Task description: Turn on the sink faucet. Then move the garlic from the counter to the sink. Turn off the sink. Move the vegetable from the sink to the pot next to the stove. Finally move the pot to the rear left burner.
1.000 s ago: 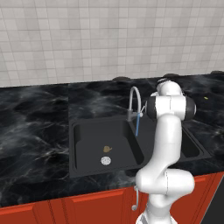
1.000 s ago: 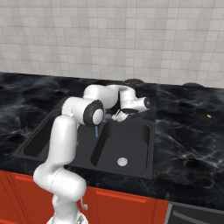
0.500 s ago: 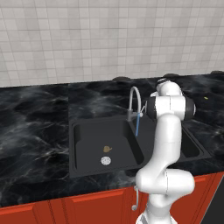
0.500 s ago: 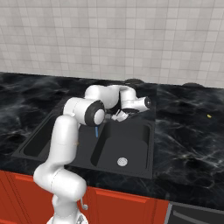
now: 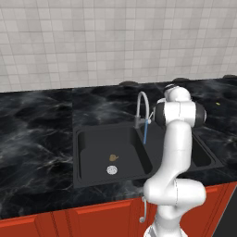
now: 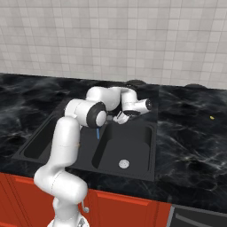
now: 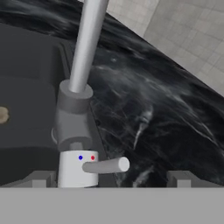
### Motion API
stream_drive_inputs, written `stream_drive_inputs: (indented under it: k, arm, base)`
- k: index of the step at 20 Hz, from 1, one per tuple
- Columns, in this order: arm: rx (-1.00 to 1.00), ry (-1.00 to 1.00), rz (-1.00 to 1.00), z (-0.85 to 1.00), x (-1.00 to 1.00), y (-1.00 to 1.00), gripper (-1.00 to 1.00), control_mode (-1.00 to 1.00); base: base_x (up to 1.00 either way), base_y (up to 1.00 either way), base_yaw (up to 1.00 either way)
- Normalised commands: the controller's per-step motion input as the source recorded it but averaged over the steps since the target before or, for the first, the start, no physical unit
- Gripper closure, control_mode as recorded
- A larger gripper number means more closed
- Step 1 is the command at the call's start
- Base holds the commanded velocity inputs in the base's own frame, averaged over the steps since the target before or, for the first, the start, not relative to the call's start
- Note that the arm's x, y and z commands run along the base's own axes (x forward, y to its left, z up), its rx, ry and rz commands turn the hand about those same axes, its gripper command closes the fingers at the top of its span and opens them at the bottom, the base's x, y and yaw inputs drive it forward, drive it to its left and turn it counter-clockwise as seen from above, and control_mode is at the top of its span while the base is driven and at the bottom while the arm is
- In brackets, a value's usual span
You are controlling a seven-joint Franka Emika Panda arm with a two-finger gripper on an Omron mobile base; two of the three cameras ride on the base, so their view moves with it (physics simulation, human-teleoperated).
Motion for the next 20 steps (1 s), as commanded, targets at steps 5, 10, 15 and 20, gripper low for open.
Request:
stream_drive_inputs:
  k: [5,10,15,20]
  arm:
    - [0.0,0.0,0.05,-0.03,0.0,0.08,-1.0,-1.0]
    - [0.0,0.0,0.05,-0.02,0.0,0.09,-1.0,-1.0]
    - [0.0,0.0,0.05,-0.01,0.0,0.16,-1.0,-1.0]
    - [0.0,0.0,0.05,0.0,0.0,0.17,-1.0,-1.0]
  base:
    - [0.0,0.0,0.0]
    - [0.0,0.0,0.0]
    - [0.0,0.0,0.0]
    - [0.0,0.0,0.0]
